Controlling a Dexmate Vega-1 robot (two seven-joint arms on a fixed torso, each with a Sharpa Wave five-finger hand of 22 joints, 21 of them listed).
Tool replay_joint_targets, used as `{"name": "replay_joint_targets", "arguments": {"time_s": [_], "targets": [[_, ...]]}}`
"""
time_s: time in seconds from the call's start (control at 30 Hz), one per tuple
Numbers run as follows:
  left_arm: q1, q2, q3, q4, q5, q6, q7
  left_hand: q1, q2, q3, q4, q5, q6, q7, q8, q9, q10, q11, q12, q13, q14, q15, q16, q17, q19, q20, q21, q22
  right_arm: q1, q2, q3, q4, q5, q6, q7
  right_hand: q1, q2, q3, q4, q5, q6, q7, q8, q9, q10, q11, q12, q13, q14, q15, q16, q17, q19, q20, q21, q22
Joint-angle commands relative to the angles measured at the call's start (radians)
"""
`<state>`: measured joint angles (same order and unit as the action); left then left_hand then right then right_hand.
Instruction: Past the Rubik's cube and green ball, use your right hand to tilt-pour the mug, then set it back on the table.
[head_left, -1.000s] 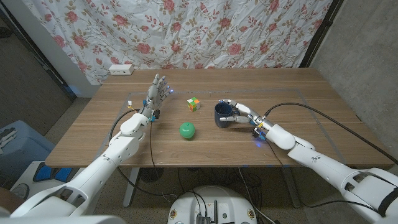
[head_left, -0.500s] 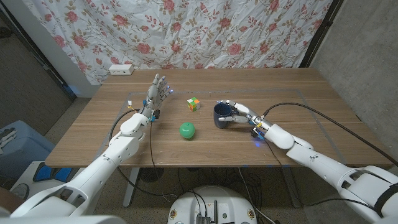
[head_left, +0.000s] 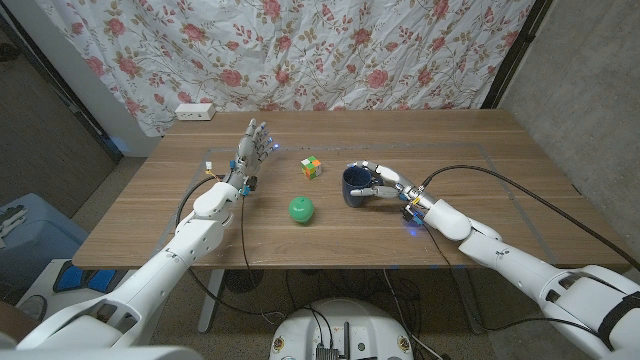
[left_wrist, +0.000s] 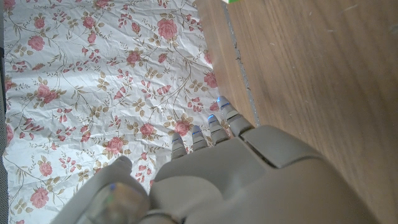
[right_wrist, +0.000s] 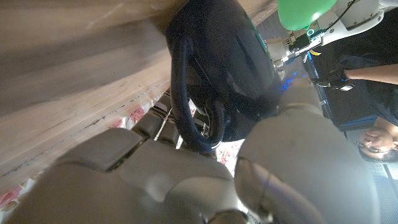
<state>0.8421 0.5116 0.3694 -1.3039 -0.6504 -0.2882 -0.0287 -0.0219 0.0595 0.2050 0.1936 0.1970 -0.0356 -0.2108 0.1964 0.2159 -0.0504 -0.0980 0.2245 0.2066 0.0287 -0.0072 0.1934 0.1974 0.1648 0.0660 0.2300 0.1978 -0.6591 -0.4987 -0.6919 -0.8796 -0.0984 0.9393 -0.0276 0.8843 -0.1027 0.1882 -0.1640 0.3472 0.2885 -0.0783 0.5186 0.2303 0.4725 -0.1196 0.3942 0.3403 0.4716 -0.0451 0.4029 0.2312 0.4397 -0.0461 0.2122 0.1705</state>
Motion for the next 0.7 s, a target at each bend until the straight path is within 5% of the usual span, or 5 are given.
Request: {"name": "replay_joint_targets", "arguments": {"time_s": [0.03,0.37,0.7], "targets": [[0.0,0.0,0.0,0.0,0.0,0.0,0.0,-0.003,0.119,0.006,0.001,0.004,-0.002,-0.007,0.006,0.003,-0.003,-0.004,0.004,0.005,0.008,-0.004,0.005,0.005,0.009,0.0,0.006,0.003,-0.009,0.01,0.002,0.0,-0.005,-0.006,-0.023,0.032,0.015,0.013,-0.001,-0.016,0.042,-0.009,0.026,0.007,0.036,-0.004,0.014,0.011,0.055,-0.15,0.025,0.008,0.019,-0.023,0.001,0.001],[0.0,0.0,0.0,0.0,0.0,0.0,0.0,-0.003,0.119,0.006,0.001,0.004,-0.002,-0.007,0.006,0.003,-0.003,-0.006,0.004,0.005,0.008,-0.003,0.005,0.005,0.009,0.0,0.006,0.003,-0.008,0.014,0.0,0.005,-0.012,-0.01,-0.04,0.068,0.031,0.027,0.003,-0.055,0.153,-0.056,0.092,0.016,0.134,-0.035,0.043,0.029,0.127,-0.169,0.056,0.021,0.058,-0.031,0.002,0.002],[-0.023,-0.016,0.006,0.044,0.003,-0.014,-0.015,-0.003,0.119,0.006,0.001,0.004,-0.002,-0.007,0.006,0.003,-0.004,-0.006,0.004,0.005,0.009,-0.004,0.005,0.005,0.009,-0.001,0.006,0.003,-0.007,0.015,0.004,-0.004,-0.009,-0.017,-0.052,0.099,0.055,0.043,0.005,-0.097,0.253,-0.057,0.151,0.018,0.229,-0.059,0.068,0.041,0.197,-0.174,0.087,0.036,0.103,-0.04,0.008,0.004]]}}
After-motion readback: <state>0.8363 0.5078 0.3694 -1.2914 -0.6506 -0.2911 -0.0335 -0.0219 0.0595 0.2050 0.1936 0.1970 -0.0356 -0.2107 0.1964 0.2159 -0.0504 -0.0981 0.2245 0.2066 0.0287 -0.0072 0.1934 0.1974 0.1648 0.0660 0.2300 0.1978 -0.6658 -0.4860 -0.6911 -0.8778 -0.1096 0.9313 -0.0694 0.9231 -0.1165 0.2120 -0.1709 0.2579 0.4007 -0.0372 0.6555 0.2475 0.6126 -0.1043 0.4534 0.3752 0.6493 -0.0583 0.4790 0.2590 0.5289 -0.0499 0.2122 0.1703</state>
